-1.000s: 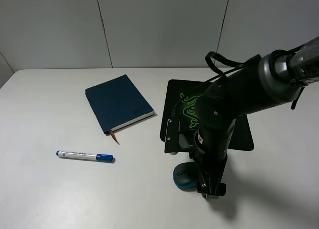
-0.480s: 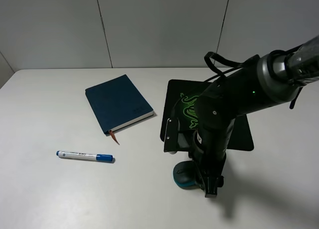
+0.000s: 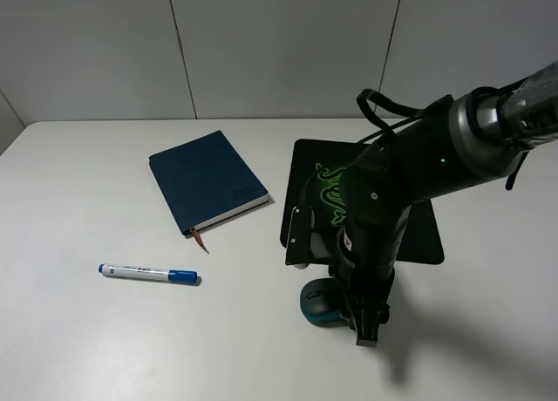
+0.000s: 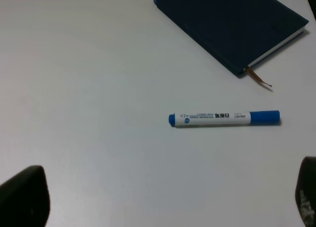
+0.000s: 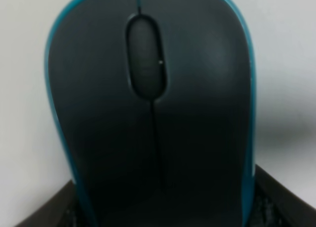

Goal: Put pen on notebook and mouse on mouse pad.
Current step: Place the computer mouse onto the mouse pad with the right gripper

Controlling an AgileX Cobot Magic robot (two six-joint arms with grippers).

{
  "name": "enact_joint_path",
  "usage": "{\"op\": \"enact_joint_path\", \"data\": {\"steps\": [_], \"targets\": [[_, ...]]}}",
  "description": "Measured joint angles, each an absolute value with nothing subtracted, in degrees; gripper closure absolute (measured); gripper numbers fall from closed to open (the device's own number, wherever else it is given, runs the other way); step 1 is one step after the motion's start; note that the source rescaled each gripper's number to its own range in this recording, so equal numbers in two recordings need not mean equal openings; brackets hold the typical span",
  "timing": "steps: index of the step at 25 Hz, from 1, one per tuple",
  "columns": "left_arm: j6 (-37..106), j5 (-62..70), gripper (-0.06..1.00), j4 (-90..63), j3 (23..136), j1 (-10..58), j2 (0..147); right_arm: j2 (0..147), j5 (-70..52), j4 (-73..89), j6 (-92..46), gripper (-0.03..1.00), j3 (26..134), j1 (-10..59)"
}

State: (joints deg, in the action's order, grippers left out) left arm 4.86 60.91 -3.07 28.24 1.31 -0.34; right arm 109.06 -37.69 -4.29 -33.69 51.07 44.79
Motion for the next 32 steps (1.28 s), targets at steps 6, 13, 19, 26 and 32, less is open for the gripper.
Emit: {"op": "enact_joint_path", "data": {"steps": [6,13,19,26,32], "targets": [[4.9,60.9,-0.06,-3.1,28.2,1.3,-0.3,109.1,-38.9,-3.9,-32.6,0.94,51.6,44.8],[4.9,60.9,-0.06,-3.0,28.2,1.3,-0.3,110.2,-48.4,-2.6,-26.2,0.95,56.9,44.8],[4.9,60.9,-0.06,-3.0,28.2,1.3,-0.3,110.3,-56.5,-2.2,-20.9,0.96,65.6,44.8],[4.9,60.9,-0.06,-3.0,28.2,1.3,-0.3,110.3,-63.0,-0.4,-19.1,0.97,76.0,44.8],[4.9,60.9,-0.06,-3.0,28.2,1.3,-0.3,110.3,-66.4,0.0,-17.7,0.97,83.1,44.8]]}}
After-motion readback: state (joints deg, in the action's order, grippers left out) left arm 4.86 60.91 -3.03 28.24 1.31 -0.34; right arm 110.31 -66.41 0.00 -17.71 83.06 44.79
